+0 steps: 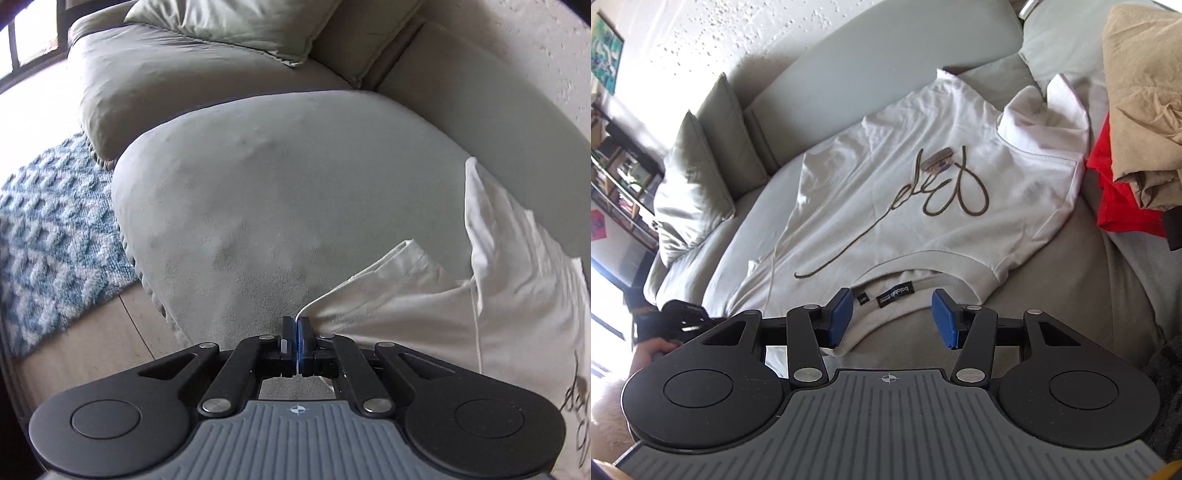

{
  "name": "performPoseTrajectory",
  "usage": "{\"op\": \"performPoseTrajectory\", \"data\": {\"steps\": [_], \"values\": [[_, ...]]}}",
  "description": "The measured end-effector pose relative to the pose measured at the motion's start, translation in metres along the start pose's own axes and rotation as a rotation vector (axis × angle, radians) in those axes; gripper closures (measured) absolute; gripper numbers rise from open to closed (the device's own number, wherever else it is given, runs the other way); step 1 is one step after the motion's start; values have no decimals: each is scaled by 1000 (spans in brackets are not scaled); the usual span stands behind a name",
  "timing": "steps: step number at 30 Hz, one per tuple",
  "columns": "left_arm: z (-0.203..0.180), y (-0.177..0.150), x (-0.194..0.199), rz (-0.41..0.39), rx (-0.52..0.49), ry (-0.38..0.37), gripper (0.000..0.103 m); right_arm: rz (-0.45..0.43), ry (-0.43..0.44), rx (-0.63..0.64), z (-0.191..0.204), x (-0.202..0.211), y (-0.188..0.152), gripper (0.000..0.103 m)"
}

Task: Fold clothes
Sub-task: 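Release the sweatshirt with both grippers, laying it flat logo up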

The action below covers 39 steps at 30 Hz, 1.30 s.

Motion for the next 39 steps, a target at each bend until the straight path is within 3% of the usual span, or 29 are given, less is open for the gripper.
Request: {"op": "performPoseTrajectory", "data": {"steps": [2,6,9,12,17,23,27,30,33,38,39], "values": [[0,3,14,-31,-6,15,84,-9,-4,-9,-5,3,3,47],[-10,6,56,-142,-39,112,71,-45,-39,-55,-26,9,15,46],[-42,-5,73,-155,-94,32,71,-59,-68,-84,-38,12,26,46],[-98,-29,73,-104,-211,-67,69,-60,-110,-59,-40,14,48,46],[-195,-83,60,0,-377,-257,62,-96,-209,22,-40,29,111,44],[-276,-140,36,74,-527,-472,61,-62,-404,112,-81,9,194,41],[-293,-147,27,19,-581,-514,61,45,-429,148,-107,-36,220,51],[-297,-141,21,29,-555,-511,62,132,-470,168,-125,-73,222,56],[-295,-136,10,60,-515,-498,62,147,-543,221,-139,-95,226,55],[-291,-136,0,100,-471,-487,62,148,-571,300,-145,-120,224,56],[-291,-135,0,99,-469,-486,62,155,-575,325,-145,-124,221,63]]}}
Point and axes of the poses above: each gripper's, at about its wrist camera, not at the fingertips, and x roughly against the way its jaws point, z to its left, y to its top, the point moved 8 cm from there along -x, roughly the way its jaws point, and after that the axes turned 5 degrees about -y, right-handed, at the moved point
